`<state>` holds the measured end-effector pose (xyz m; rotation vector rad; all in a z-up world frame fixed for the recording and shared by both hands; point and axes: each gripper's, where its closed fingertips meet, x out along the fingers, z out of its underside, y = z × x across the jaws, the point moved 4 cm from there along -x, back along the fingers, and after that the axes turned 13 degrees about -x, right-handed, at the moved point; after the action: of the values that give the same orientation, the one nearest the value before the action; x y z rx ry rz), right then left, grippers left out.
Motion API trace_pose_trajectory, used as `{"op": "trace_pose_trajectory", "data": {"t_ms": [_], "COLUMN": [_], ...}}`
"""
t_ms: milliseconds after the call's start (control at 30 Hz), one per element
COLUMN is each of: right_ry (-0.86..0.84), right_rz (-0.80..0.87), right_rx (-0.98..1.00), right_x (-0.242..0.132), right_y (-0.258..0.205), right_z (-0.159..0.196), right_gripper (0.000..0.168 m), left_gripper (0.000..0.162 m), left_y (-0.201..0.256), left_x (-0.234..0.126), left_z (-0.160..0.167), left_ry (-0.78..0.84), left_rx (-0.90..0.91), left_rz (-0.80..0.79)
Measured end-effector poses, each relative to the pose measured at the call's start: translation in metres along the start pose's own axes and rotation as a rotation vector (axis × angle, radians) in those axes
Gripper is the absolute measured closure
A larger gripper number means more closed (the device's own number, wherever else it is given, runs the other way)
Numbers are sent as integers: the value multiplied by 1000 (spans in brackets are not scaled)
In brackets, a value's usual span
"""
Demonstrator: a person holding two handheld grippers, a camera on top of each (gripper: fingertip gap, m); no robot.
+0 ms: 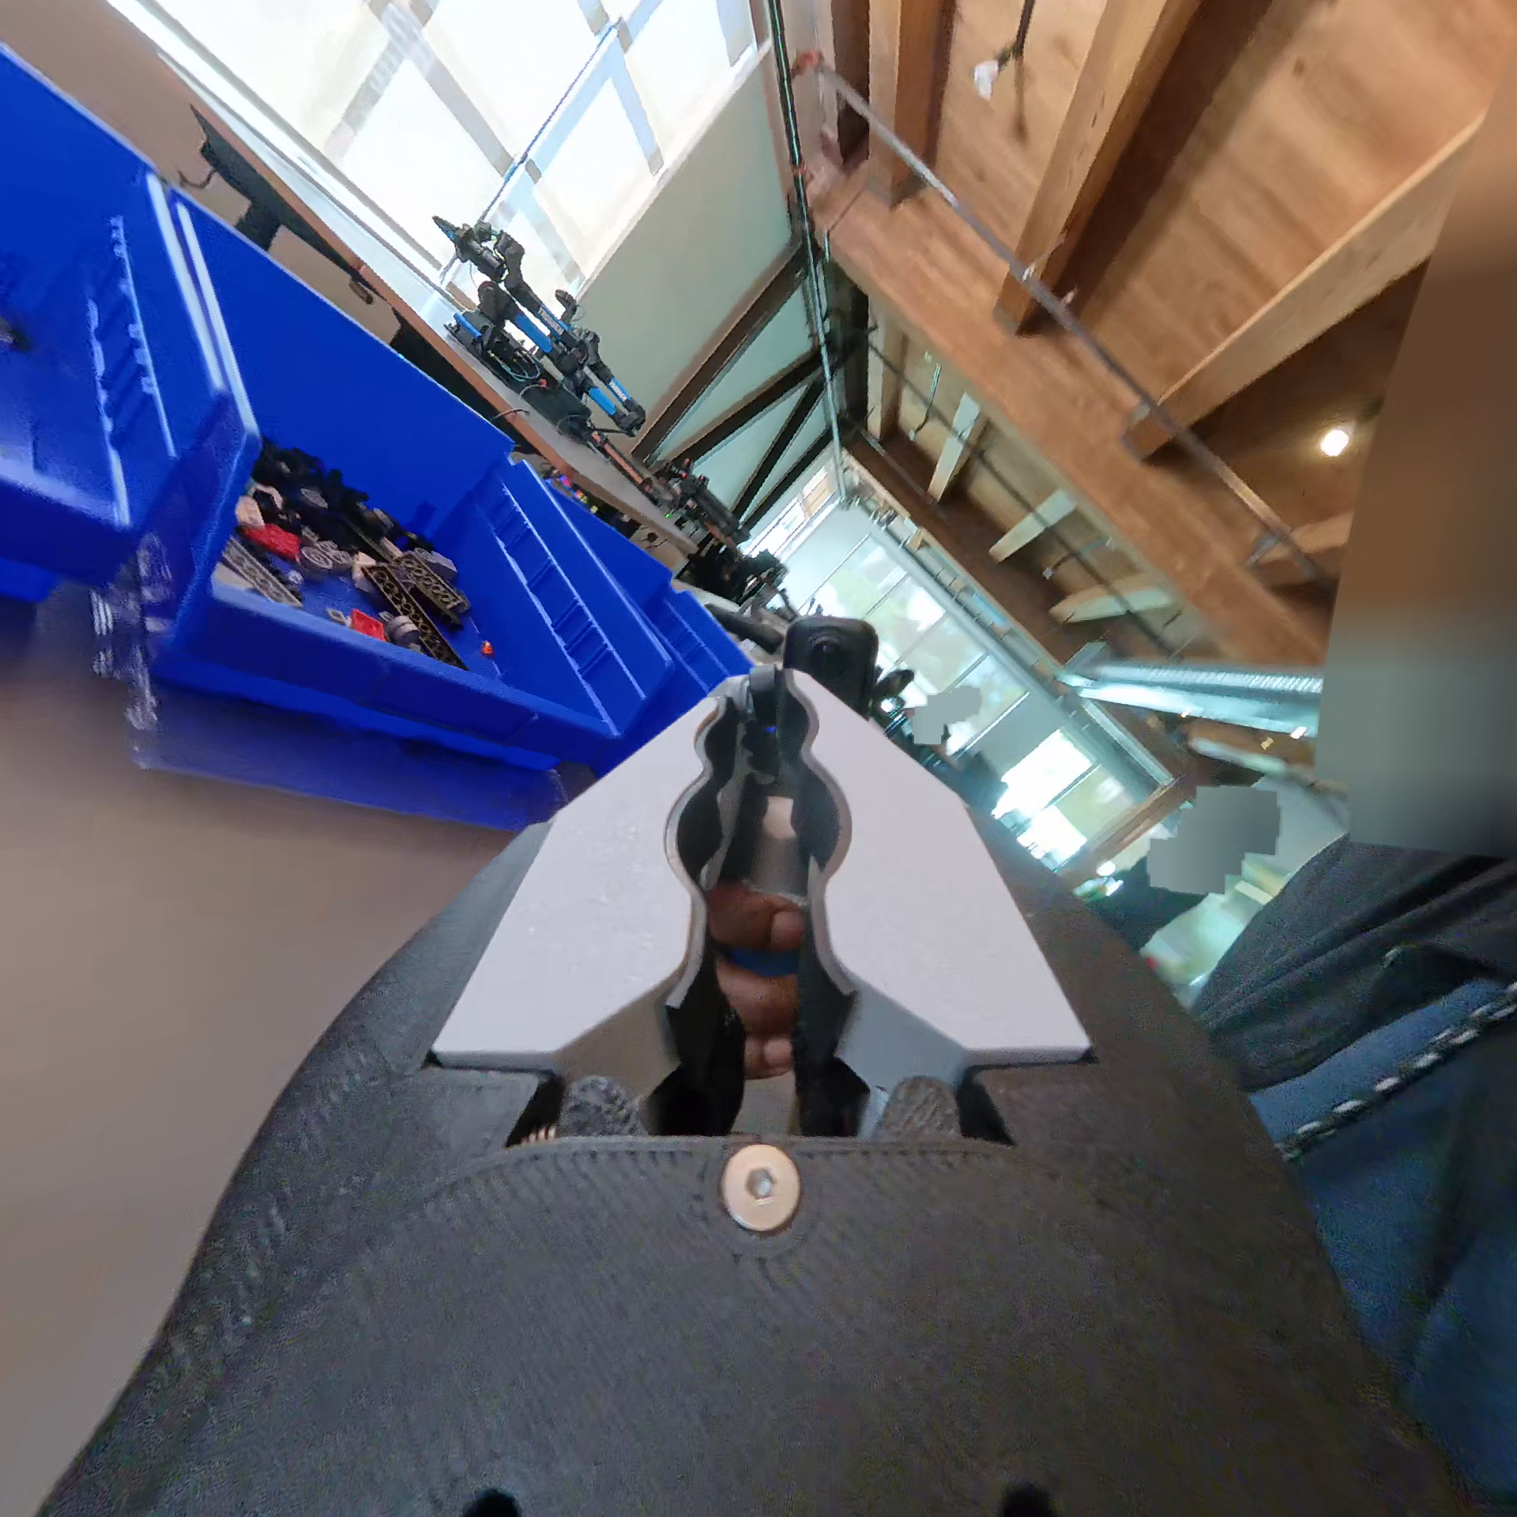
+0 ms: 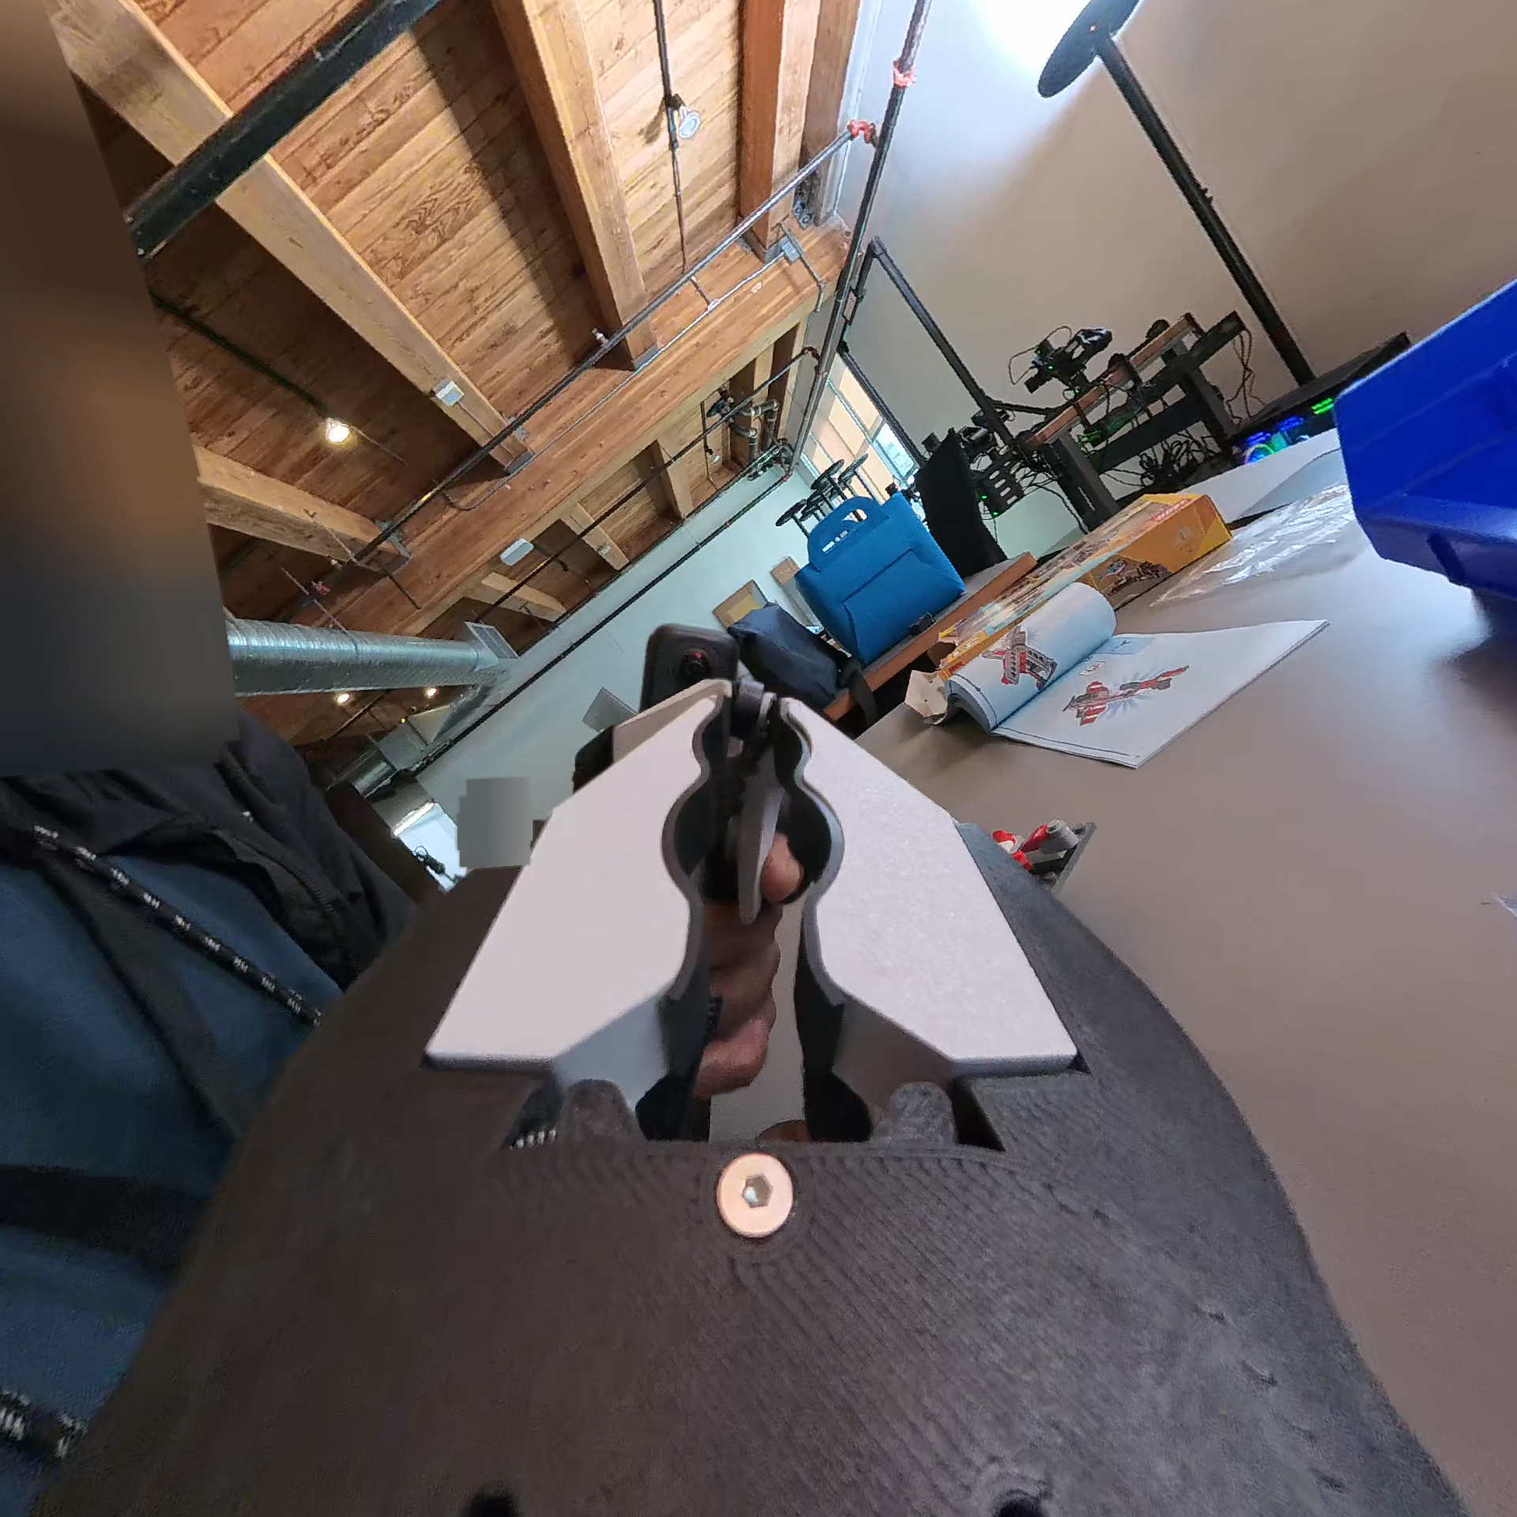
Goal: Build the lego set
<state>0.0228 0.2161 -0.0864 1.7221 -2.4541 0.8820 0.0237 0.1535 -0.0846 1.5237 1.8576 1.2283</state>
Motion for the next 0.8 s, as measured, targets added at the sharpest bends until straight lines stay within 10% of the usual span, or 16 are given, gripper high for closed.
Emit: {"op": "trace_pose_trajectory", "data": {"t_ms": [800], "right_ry": [77], "right_rz": [-171], "right_rx": [0], "right_x": [-9], "right_y": [-16], "right_z": [-14], "right_gripper": [160], "left_gripper": [153], "left_y": [24], "left_x": [7], "left_z": [6], "left_ry": [-185], "left_rx": [316], "left_rz": [64]}}
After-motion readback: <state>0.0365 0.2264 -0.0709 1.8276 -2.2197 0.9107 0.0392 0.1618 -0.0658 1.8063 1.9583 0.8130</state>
